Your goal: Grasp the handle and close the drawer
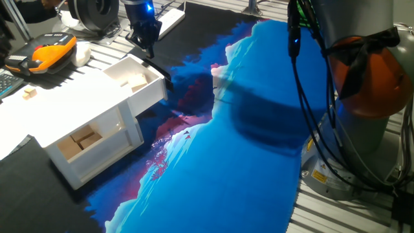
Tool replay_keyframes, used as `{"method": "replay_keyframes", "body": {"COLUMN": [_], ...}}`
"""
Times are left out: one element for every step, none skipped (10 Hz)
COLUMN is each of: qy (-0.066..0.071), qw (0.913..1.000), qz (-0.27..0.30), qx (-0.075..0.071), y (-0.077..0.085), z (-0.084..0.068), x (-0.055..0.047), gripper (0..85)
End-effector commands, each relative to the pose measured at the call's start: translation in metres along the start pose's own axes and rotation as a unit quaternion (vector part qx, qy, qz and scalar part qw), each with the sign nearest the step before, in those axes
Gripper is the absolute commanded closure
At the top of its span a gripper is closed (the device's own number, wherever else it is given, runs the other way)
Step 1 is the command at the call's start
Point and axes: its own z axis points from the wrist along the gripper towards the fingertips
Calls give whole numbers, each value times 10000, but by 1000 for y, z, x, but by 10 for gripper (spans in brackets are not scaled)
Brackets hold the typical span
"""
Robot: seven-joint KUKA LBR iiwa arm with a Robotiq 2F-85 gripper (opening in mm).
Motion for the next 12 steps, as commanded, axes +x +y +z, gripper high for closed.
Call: {"method": "replay_keyframes", "body": {"qy": [1, -13, -37, -36, -35, -38, -63, -80, -90, -82, -90, -113], "qw": [10000, 10000, 10000, 10000, 10000, 10000, 9999, 9999, 9998, 9998, 9998, 9997], "qz": [-9, -10, -27, -27, 4, 65, 86, 108, 146, 154, 160, 189], "qx": [-5, -12, -4, -11, -21, -56, -42, 18, 31, -23, -70, -71], "y": [0, 0, 0, 0, 0, 1, 1, 1, 1, 1, 1, 1], "z": [0, 0, 0, 0, 0, 0, 1, 1, 1, 1, 0, 0], "x": [0, 0, 0, -1, -1, -1, -1, -1, -1, -1, -1, -1], "gripper": [850, 850, 850, 850, 850, 850, 850, 850, 850, 680, 680, 680]}}
